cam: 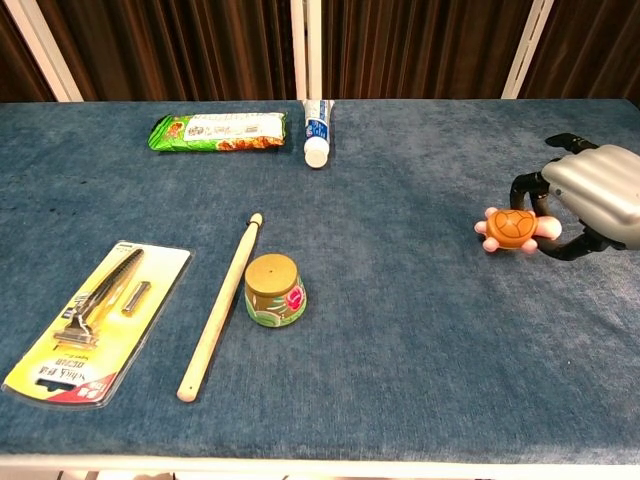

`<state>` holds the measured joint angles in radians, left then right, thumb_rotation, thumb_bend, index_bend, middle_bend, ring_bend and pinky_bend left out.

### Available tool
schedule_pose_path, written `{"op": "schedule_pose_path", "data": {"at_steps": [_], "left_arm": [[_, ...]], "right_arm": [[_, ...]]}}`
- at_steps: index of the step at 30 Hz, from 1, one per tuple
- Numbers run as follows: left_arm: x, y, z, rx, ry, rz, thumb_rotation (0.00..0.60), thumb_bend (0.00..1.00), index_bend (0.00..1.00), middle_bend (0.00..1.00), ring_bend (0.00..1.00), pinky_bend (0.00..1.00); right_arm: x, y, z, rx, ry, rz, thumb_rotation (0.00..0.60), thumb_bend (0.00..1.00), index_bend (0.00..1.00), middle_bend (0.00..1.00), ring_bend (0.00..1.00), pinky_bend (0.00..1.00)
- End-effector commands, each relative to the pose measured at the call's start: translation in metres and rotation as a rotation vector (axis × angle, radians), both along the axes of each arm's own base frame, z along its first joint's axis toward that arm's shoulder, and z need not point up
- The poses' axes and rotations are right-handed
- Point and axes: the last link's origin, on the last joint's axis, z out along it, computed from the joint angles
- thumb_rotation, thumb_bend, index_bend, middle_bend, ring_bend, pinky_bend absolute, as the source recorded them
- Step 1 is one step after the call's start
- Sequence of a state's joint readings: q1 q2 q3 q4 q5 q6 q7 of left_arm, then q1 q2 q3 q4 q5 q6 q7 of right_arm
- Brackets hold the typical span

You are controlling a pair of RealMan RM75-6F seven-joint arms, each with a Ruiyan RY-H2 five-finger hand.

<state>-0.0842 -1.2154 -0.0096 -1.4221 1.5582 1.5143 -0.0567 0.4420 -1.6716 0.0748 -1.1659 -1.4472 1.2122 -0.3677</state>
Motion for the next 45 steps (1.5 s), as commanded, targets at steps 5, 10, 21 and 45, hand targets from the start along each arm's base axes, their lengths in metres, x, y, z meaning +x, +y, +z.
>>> {"op": "schedule_pose_path", "data": {"at_steps": [5, 10, 21, 45], "left_arm": [[0.0, 0.0, -0.001, -0.004, 0.001, 0.001, 0.6, 0.06, 0.06, 0.0, 0.0, 0.0], [0.001, 0.001, -0.003, -0.007, 0.002, 0.002, 0.6, 0.06, 0.06, 0.0, 0.0, 0.0], [0.0, 0.0, -0.003, -0.006, -0.002, 0.005, 0.6, 0.06, 0.06, 0.0, 0.0, 0.0], [-0.005, 0.001, 0.0, -0.003, -0.024, 0.01, 0.6, 0.06, 0.06, 0.0, 0.0, 0.0]], "right_arm": [[-0.012, 0.003, 0.021, -0.008, 0.082, -0.135, 0.6, 0.12, 0.16, 0.2, 0.0, 0.0], [-0.009, 0.004, 0.03, 0.004, 0.085, -0.182, 0.6, 0.1, 0.02, 0.08, 0.0, 0.0], [-0.001, 0.006, 0.03, 0.03, 0.035, -0.157, 0.6, 0.2, 0.17, 0.25, 0.0, 0.0], [0.002, 0.001, 0.0, -0.017, 0.032, -0.08, 0.6, 0.41, 1.0, 0.87, 0.36, 0.0]]}}
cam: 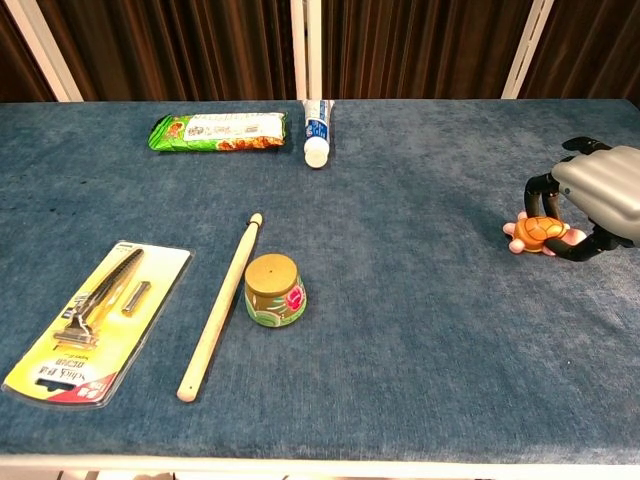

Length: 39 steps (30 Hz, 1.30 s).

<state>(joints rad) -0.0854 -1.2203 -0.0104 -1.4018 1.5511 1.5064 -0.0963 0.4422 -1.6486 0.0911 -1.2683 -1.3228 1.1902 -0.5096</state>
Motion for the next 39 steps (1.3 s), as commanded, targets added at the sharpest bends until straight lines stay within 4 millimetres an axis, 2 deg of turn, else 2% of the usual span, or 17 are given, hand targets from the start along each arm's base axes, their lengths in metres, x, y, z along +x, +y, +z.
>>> {"op": "schedule_pose_path", "data": {"at_steps": [1, 6, 7, 9, 10, 11, 14, 17, 20, 26, 29, 33, 36, 39], "left_arm": [[0.0, 0.0, 0.0, 0.0, 0.0, 0.0, 0.6, 0.06, 0.06, 0.0, 0.0, 0.0], [0.0, 0.0, 0.0, 0.002, 0.001, -0.001, 0.6, 0.06, 0.06, 0.0, 0.0, 0.0], [0.0, 0.0, 0.0, 0.001, 0.001, -0.002, 0.6, 0.06, 0.06, 0.0, 0.0, 0.0], [0.0, 0.0, 0.0, 0.0, 0.001, -0.001, 0.6, 0.06, 0.06, 0.0, 0.0, 0.0], [0.0, 0.0, -0.001, -0.001, 0.001, -0.001, 0.6, 0.06, 0.06, 0.0, 0.0, 0.0], [0.0, 0.0, -0.001, -0.001, 0.002, -0.001, 0.6, 0.06, 0.06, 0.0, 0.0, 0.0], [0.001, 0.0, -0.001, -0.001, 0.002, -0.002, 0.6, 0.06, 0.06, 0.0, 0.0, 0.0], [0.001, 0.0, -0.001, 0.0, 0.003, -0.003, 0.6, 0.06, 0.06, 0.0, 0.0, 0.0], [0.001, 0.0, -0.001, 0.0, 0.003, -0.002, 0.6, 0.06, 0.06, 0.0, 0.0, 0.0], [0.001, 0.0, -0.001, -0.001, 0.003, -0.003, 0.6, 0.06, 0.06, 0.0, 0.0, 0.0], [0.001, -0.001, -0.001, -0.001, 0.003, -0.002, 0.6, 0.06, 0.06, 0.0, 0.0, 0.0], [0.001, -0.001, 0.0, 0.001, 0.002, 0.001, 0.6, 0.06, 0.06, 0.0, 0.0, 0.0], [0.0, -0.001, 0.0, 0.002, 0.002, 0.003, 0.6, 0.06, 0.06, 0.0, 0.0, 0.0], [-0.001, -0.001, 0.0, 0.001, 0.001, 0.003, 0.6, 0.06, 0.06, 0.0, 0.0, 0.0]], "right_arm": [[-0.001, 0.0, -0.002, -0.01, -0.003, 0.007, 0.6, 0.42, 1.0, 0.89, 0.38, 0.0], [-0.006, 0.0, -0.002, -0.007, 0.009, 0.0, 0.6, 0.44, 1.0, 0.92, 0.41, 0.0], [-0.007, 0.001, -0.002, -0.003, 0.001, -0.009, 0.6, 0.43, 1.0, 0.91, 0.4, 0.0], [-0.009, 0.001, 0.0, 0.011, 0.003, -0.02, 0.6, 0.35, 0.94, 0.84, 0.36, 0.0], [-0.01, 0.002, 0.002, 0.022, 0.011, -0.021, 0.6, 0.31, 0.86, 0.77, 0.31, 0.0], [-0.01, 0.002, 0.003, 0.028, 0.015, -0.023, 0.6, 0.25, 0.7, 0.64, 0.24, 0.0], [-0.009, 0.002, 0.007, 0.025, 0.004, -0.028, 0.6, 0.14, 0.35, 0.38, 0.07, 0.0], [-0.007, 0.002, 0.01, 0.015, -0.012, -0.022, 0.6, 0.12, 0.16, 0.2, 0.0, 0.0], [-0.005, 0.003, 0.012, 0.013, -0.024, -0.012, 0.6, 0.12, 0.12, 0.17, 0.0, 0.0], [-0.005, 0.004, 0.014, 0.016, -0.029, -0.02, 0.6, 0.14, 0.12, 0.21, 0.0, 0.0], [-0.005, 0.004, 0.012, 0.024, -0.028, -0.029, 0.6, 0.15, 0.19, 0.28, 0.0, 0.0], [-0.004, 0.004, 0.009, 0.026, -0.029, -0.026, 0.6, 0.2, 0.33, 0.34, 0.0, 0.0], [-0.003, 0.002, 0.007, 0.008, -0.034, -0.025, 0.6, 0.26, 0.56, 0.47, 0.08, 0.0], [-0.004, 0.0, 0.005, -0.018, -0.036, -0.032, 0.6, 0.34, 0.8, 0.65, 0.2, 0.0]]}}
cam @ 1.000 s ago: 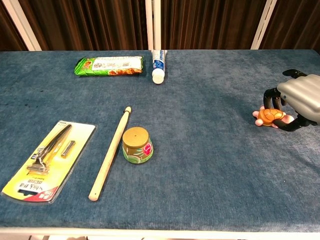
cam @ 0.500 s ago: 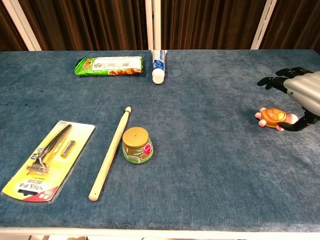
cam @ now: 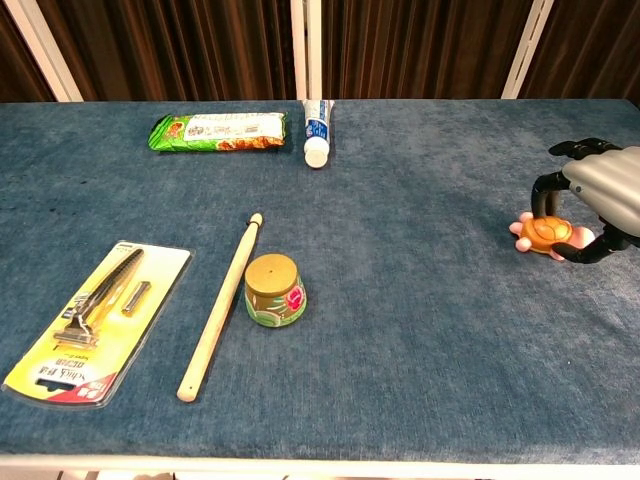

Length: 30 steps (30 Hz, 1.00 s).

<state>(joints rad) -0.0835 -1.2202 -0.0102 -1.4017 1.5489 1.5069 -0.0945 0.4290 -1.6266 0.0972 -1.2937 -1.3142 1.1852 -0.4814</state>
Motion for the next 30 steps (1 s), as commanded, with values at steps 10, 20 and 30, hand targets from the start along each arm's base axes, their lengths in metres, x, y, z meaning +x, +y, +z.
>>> {"op": "schedule_pose_path", "data": {"at_steps": [10, 20, 30], "left_arm": [[0.0, 0.001, 0.0, 0.001, -0.004, -0.002, 0.6, 0.06, 0.06, 0.0, 0.0, 0.0], [0.002, 0.001, 0.001, 0.004, 0.0, -0.007, 0.6, 0.06, 0.06, 0.0, 0.0, 0.0], [0.002, 0.0, 0.001, 0.007, -0.006, -0.006, 0.6, 0.06, 0.06, 0.0, 0.0, 0.0]], "right_arm": [[-0.007, -0.005, -0.002, -0.061, -0.001, -0.006, 0.6, 0.44, 1.0, 0.86, 0.35, 0.0], [-0.006, -0.005, 0.014, -0.025, -0.071, -0.015, 0.6, 0.01, 0.21, 0.24, 0.05, 0.0], [-0.016, 0.005, 0.072, -0.101, -0.189, -0.056, 0.6, 0.0, 0.0, 0.0, 0.0, 0.0]]}}
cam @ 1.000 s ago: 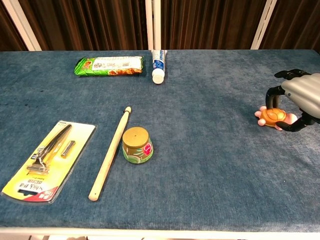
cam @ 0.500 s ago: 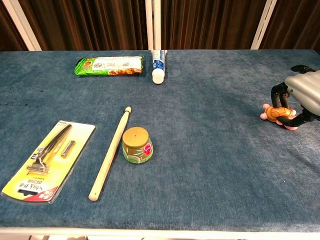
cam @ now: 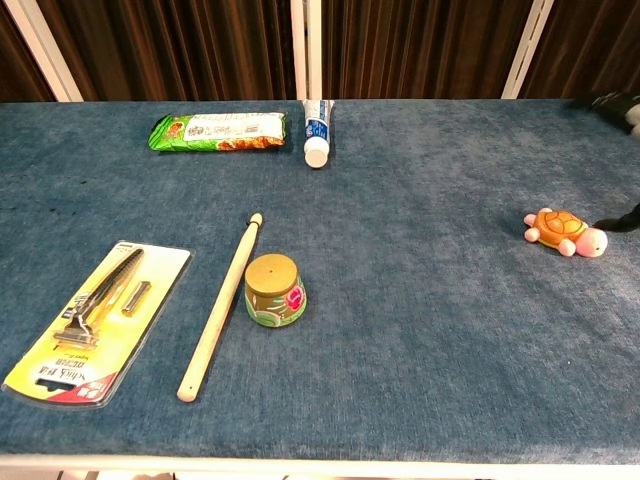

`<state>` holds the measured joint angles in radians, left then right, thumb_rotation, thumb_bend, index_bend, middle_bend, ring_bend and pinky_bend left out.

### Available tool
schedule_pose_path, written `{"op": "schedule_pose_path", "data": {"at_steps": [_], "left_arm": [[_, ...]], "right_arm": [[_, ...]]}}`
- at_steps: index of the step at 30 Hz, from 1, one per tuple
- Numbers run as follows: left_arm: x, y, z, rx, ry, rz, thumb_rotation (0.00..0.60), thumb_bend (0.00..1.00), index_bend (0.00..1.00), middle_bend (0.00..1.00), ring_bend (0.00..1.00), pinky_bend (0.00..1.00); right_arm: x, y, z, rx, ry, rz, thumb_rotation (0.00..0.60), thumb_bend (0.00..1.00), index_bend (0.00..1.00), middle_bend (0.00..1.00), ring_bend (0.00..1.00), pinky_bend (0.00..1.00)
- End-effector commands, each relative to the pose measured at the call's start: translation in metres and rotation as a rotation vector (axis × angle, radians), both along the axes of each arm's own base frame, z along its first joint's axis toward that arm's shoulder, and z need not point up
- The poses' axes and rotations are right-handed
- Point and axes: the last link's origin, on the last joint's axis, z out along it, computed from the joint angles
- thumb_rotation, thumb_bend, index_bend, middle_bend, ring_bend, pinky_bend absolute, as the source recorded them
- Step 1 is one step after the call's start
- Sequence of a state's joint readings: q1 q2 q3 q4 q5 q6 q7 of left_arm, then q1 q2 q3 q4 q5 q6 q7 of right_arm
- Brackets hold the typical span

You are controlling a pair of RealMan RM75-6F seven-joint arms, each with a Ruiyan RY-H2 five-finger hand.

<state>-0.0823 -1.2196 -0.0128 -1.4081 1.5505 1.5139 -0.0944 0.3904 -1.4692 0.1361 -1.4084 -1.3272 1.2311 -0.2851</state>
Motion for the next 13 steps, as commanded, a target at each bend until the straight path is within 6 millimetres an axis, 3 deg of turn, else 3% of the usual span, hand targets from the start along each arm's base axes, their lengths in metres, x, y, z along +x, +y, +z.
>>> {"op": "schedule_pose_path", "data": {"at_steps": [1, 8, 13], "left_arm": [[0.001, 0.0, 0.001, 0.002, -0.001, -0.003, 0.6, 0.06, 0.06, 0.0, 0.0, 0.0], [-0.001, 0.0, 0.007, 0.015, 0.007, 0.003, 0.6, 0.06, 0.06, 0.0, 0.0, 0.0], [-0.003, -0.002, 0.008, 0.02, 0.006, 0.008, 0.6, 0.06, 0.06, 0.0, 0.0, 0.0]], "right_arm": [[-0.01, 0.012, 0.022, -0.031, -0.017, -0.025, 0.6, 0.0, 0.0, 0.0, 0.0, 0.0], [-0.044, 0.052, 0.054, -0.082, -0.008, -0.094, 0.6, 0.0, 0.0, 0.0, 0.0, 0.0], [-0.068, 0.066, 0.065, -0.108, -0.021, -0.171, 0.6, 0.0, 0.0, 0.0, 0.0, 0.0]]}}
